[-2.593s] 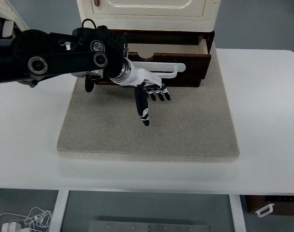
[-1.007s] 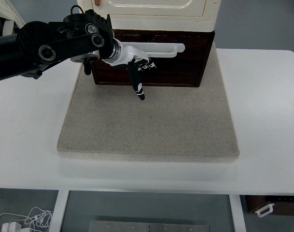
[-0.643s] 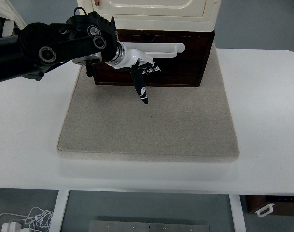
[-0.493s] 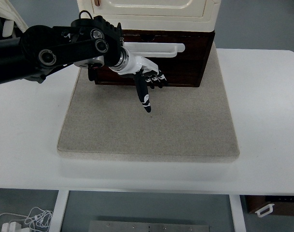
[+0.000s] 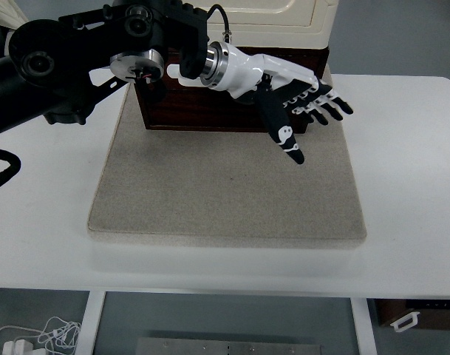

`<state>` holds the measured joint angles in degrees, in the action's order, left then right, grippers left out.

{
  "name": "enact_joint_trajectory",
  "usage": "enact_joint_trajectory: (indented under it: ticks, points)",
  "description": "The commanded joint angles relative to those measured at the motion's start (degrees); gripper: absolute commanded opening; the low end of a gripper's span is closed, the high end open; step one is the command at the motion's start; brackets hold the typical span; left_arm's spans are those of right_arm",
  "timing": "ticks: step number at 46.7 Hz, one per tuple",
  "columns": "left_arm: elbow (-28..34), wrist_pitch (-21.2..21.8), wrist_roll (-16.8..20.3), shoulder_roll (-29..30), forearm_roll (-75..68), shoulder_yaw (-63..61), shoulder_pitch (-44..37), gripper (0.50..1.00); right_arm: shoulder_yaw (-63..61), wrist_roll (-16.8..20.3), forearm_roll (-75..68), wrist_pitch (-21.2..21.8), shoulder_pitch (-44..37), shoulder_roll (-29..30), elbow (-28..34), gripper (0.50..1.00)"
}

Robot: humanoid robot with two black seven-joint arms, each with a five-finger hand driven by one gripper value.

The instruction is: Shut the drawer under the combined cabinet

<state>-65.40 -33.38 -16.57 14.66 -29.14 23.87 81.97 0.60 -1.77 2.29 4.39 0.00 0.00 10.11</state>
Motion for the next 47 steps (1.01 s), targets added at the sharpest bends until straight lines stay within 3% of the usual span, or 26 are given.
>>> enact_joint_trajectory:
  ticks: [1, 20, 33, 47]
  points:
    - [0.09, -0.45, 0.92, -0.25, 0.40, 4.69, -0.23, 1.000, 0.02, 0.01, 0.00, -0.09, 0.00, 0.00, 0.00, 0.952]
    - [3.69, -1.16, 1.10, 0.28, 7.25, 27.97, -1.55, 1.000, -0.07, 0.01, 0.00, -0.09, 0.00, 0.00, 0.00, 0.952]
    - [9.58, -0.45, 1.18, 1.33, 7.87, 44.32, -1.64, 1.000, 0.02, 0.01, 0.00, 0.00, 0.00, 0.00, 0.00, 0.952]
    - [17.22, -0.10, 3.91, 6.07, 11.20, 54.35, -1.64, 1.000, 0.02, 0.01, 0.00, 0.00, 0.00, 0.00, 0.00, 0.952]
